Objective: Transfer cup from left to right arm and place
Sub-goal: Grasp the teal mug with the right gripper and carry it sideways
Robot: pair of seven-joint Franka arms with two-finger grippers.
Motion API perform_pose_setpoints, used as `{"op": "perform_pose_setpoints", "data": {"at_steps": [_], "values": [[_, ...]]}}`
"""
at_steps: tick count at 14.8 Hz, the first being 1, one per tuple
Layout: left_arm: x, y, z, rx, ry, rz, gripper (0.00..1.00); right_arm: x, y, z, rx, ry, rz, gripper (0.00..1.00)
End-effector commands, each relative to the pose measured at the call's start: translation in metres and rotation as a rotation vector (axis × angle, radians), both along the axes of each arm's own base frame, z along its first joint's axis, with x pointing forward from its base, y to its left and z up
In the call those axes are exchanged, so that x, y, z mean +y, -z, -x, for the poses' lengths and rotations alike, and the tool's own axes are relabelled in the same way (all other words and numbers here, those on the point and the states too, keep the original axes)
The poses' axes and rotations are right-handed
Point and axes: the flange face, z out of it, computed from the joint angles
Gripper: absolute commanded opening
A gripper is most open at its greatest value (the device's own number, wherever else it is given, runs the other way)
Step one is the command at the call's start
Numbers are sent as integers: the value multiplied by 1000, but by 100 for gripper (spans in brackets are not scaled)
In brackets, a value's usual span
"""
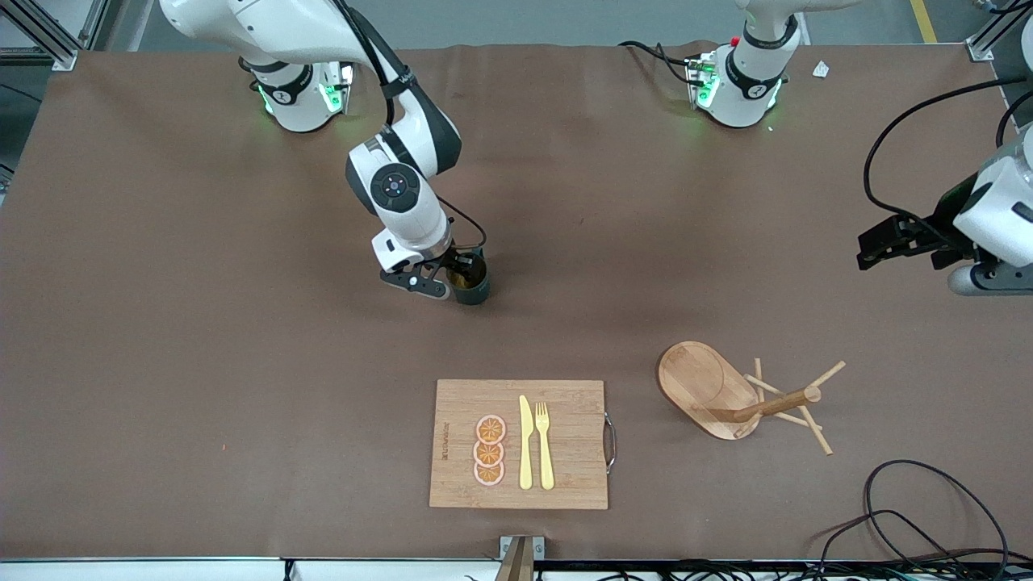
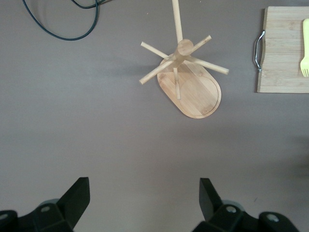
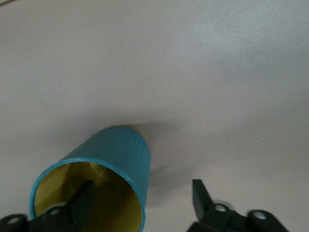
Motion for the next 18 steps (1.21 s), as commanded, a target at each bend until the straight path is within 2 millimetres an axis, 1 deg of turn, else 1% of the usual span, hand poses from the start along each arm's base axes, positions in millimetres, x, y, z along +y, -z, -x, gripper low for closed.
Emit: {"op": "perform_pose_setpoints", "data": {"at_steps": [1,2,5,7,8,10,11,13,15,16,18], "values": [[-1,-15,36,5,-12,-2,100,0,-2,-2,4,12,-5,15],[-1,-17,45,0,-18,-5,100,1,-4,-3,1,4,-4,1],[-8,-28,55,-22,-4,-7,100,4,-8,-4,-10,-38,-8,0],[-3,-28,61,-17,-12,-4,100,-1,-11,-9,-21,-115,-14,0],[-1,-28,61,-17,-16,-4,100,-4,-16,-12,-28,-176,-17,0],[5,-27,61,-15,-15,-3,100,-19,-19,-17,1,-366,-7,0],[6,-25,59,-11,-13,-3,100,-29,-27,-23,2,-467,-11,0],[10,-27,58,-8,-27,-5,100,-50,-38,-33,3,-577,-15,0],[9,-23,55,-3,-30,-4,100,-73,-43,-41,19,-696,9,1],[6,-25,54,-7,-30,-2,100,-83,-49,-44,9,-759,29,1],[2,-28,54,-13,-24,4,100,-113,-49,-55,15,-912,66,2]]}}
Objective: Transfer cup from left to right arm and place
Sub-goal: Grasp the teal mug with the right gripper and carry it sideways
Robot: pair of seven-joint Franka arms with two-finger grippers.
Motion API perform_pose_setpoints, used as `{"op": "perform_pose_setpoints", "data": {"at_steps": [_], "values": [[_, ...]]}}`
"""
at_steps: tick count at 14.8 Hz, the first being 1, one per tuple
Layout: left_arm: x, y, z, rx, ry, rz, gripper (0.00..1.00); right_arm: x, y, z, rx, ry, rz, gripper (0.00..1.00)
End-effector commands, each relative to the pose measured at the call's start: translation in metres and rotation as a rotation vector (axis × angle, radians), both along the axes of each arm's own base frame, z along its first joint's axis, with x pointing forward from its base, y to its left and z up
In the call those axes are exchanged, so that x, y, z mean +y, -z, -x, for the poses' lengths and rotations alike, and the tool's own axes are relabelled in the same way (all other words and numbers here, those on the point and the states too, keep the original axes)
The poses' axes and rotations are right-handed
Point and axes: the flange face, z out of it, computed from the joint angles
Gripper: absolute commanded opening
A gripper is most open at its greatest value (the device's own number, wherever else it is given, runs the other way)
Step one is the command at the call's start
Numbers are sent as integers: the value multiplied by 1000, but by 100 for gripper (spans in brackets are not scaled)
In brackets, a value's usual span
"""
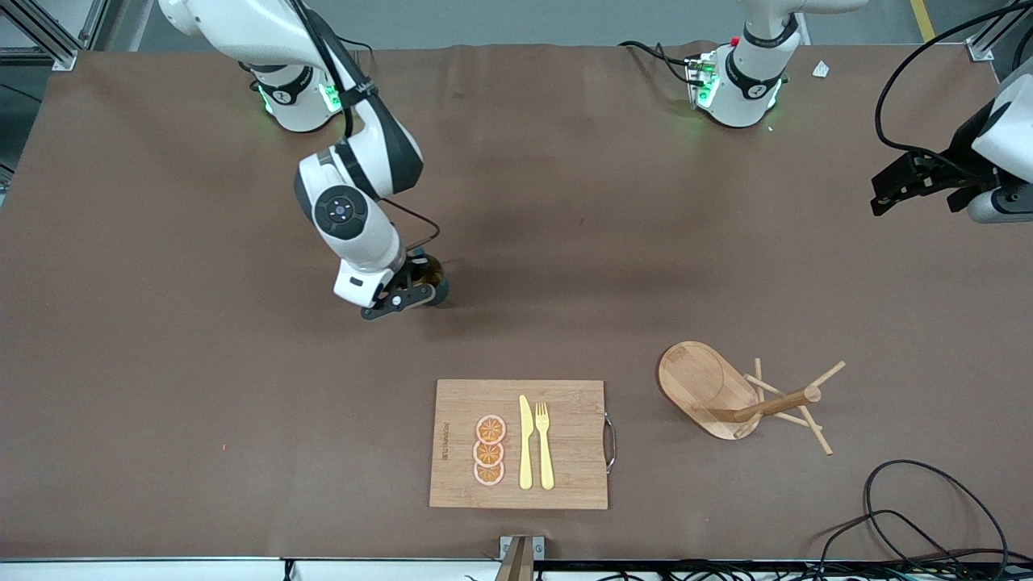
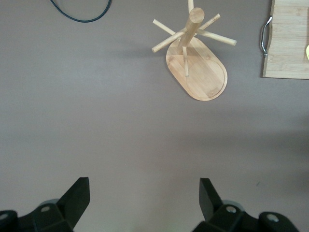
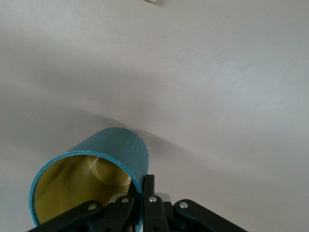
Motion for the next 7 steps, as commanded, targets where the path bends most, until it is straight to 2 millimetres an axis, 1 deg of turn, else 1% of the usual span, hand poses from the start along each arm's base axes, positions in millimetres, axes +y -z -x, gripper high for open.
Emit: {"op": "perform_pose_setpoints", "data": {"at_steps": [1,4,5,7], "values": [[-6,-6,0,-13,3,38,100,-40,-9,-6,5,-206,19,2],[-2,-8,0,-16,-3,48,100,-88,-14,-19,12,-396,2,2],[-2,-9,1,-16,-1,48,100,-111,-13,-24,22,-455,-5,2],[-4,-10,1,-17,1,54,100,-165,-15,-33,25,-572,-22,2]]}}
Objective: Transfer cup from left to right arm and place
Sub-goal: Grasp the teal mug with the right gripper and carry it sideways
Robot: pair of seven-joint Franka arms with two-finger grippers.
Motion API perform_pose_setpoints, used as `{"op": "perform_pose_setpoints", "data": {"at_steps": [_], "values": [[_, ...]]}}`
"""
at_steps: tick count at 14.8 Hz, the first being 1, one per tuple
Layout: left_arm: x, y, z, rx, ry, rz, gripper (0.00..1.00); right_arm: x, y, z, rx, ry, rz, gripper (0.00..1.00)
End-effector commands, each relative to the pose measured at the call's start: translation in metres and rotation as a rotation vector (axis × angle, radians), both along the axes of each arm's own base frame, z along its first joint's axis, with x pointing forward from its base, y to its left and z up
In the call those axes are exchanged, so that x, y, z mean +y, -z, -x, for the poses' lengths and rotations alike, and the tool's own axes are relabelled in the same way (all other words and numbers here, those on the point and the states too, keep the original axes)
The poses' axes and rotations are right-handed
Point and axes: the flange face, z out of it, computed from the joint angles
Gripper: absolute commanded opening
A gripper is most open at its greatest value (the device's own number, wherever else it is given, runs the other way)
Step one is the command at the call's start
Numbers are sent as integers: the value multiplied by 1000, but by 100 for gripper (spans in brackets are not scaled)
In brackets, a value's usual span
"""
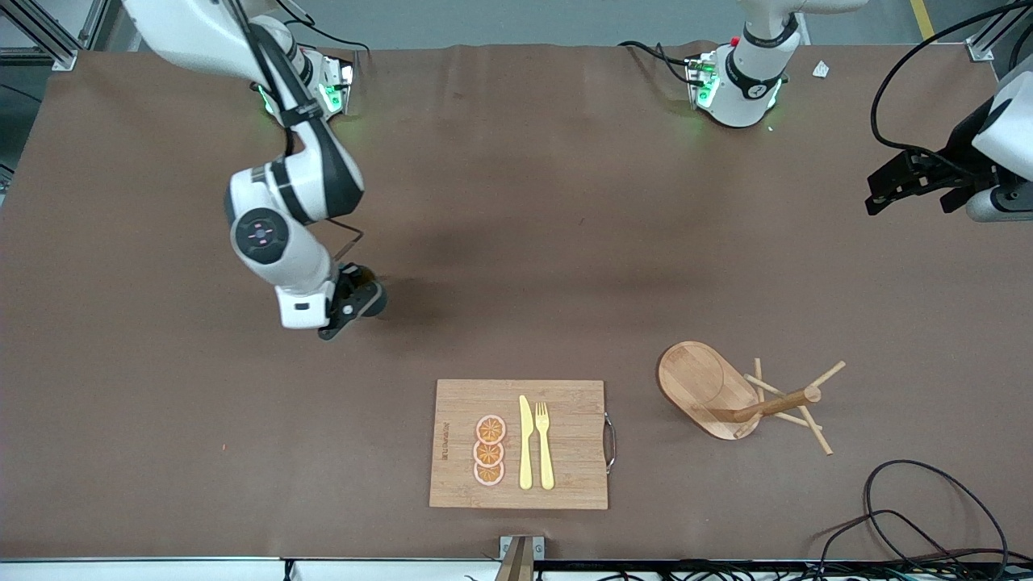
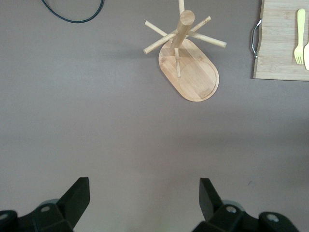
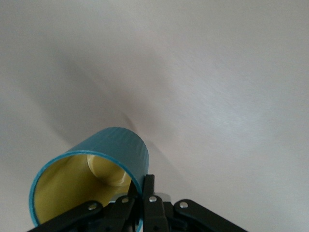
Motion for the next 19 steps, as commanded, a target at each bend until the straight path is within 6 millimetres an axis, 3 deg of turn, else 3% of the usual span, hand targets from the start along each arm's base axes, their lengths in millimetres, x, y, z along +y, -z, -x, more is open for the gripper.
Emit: {"op": "perform_pose_setpoints", "data": {"at_steps": [1,7,10,13,19], "values": [[-1,-6,1,-10,0,24,100,-70,-11,1,9,-176,-20,2],[5,-8,-3,-16,6,13,100,-182,-4,-2,0,-441,-51,2],[4,-12,-8,-28,0,14,100,-213,19,15,-33,-494,-47,2],[4,-11,-8,-26,-11,13,100,-215,34,23,-72,-545,-36,1],[6,-11,-8,-25,3,14,100,-211,34,16,-118,-667,-12,1]]}}
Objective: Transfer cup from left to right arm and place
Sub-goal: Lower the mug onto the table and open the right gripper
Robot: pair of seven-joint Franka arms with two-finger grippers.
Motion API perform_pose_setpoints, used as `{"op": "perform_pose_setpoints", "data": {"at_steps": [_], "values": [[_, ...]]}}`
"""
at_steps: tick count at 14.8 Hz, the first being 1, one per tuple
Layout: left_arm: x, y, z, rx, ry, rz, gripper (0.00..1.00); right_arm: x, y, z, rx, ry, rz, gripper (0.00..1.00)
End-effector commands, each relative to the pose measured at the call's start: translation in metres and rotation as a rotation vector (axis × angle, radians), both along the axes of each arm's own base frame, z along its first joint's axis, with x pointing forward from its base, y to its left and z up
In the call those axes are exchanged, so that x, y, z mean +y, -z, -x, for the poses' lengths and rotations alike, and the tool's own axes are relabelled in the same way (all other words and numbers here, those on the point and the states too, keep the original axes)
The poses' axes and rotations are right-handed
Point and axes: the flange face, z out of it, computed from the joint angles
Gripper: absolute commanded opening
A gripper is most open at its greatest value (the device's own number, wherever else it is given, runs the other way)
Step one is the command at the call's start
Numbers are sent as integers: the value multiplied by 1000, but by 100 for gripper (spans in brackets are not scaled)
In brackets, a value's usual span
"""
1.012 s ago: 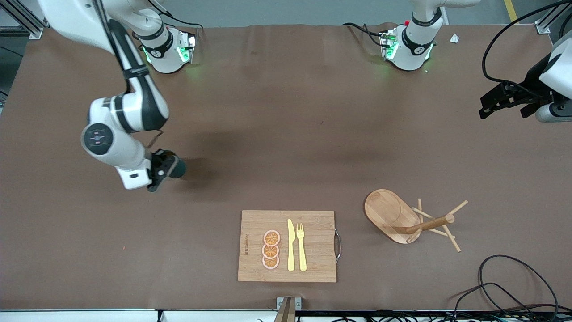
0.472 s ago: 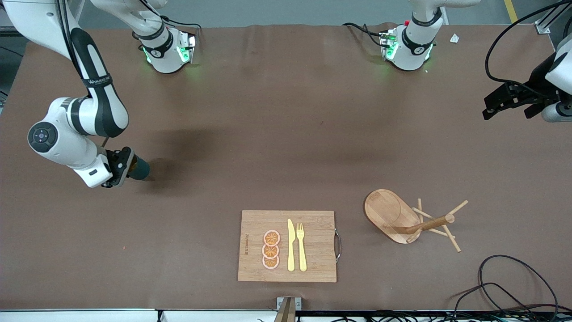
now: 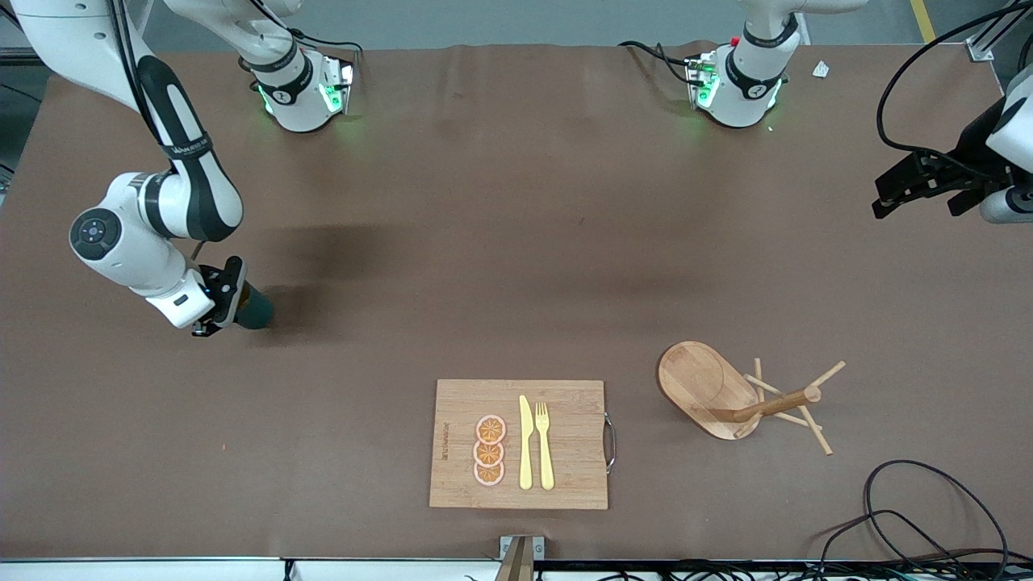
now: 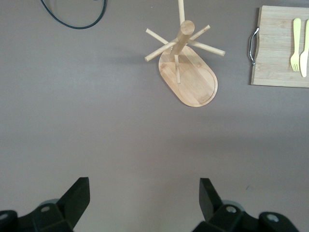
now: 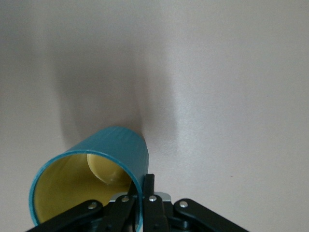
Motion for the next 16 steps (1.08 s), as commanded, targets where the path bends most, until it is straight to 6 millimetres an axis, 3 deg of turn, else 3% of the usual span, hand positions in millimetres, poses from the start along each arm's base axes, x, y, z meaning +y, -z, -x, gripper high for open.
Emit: {"op": "perform_pose_setpoints", "data": {"at_steps": [1,4,5,6,7,12,14,16], "values": [[2,-6,-3,-10,14,8,100,3,-3,4,-20,-77,21,1],[1,-5,-2,-8,14,11,100,7,-3,2,-18,-137,61,5],[2,-4,-2,-5,14,12,100,8,-4,2,-19,-150,69,38],[2,-4,-1,3,14,12,100,7,-5,2,-17,-149,71,96],[2,-4,-1,4,16,12,100,7,-5,1,-17,-143,71,100],[2,-4,-1,4,14,10,100,6,-9,1,35,9,64,100],[2,-4,-1,4,14,10,100,5,-23,-3,107,121,70,100],[2,-4,-1,4,14,10,100,4,-54,-6,120,284,72,100]]}}
